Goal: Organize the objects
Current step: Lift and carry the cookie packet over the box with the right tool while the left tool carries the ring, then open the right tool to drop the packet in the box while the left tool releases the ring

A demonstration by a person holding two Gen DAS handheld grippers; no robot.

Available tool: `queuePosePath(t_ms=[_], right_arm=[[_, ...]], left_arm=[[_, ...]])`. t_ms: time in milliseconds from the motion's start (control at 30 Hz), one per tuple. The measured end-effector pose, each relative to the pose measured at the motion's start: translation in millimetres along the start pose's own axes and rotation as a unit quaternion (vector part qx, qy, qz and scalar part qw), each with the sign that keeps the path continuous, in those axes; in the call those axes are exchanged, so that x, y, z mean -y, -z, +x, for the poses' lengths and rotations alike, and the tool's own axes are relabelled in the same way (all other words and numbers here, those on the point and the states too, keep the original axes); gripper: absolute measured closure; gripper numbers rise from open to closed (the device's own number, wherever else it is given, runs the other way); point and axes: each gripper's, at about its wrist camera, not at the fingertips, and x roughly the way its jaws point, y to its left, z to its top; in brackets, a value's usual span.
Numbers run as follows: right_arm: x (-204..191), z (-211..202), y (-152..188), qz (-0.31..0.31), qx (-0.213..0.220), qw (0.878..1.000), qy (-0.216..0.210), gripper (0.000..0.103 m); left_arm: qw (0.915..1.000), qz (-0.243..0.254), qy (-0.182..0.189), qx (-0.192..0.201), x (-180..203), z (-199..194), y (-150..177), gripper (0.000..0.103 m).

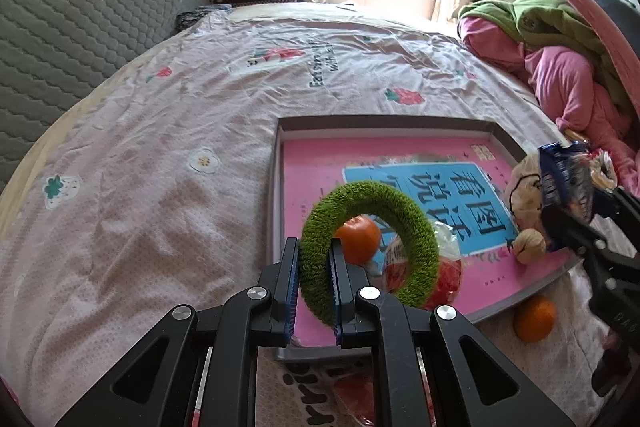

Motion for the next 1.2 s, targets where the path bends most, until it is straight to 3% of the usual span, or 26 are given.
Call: queuePosePath(t_ms=[333,1200], right_arm=[[-10.2,25.7,16.7,-0.007,-0.046,0.999,-0.014,0.051],[-12.2,38.2,24.5,0.003,-0.08,0.996,-0.038,0.051]], left_arm=[[0.9997,0.018,0.008,-0.013,12.7,8.5,7.1,0.089],[0.9989,0.02,0.006,-0.043,10.8,28.9,15.7,0.087]])
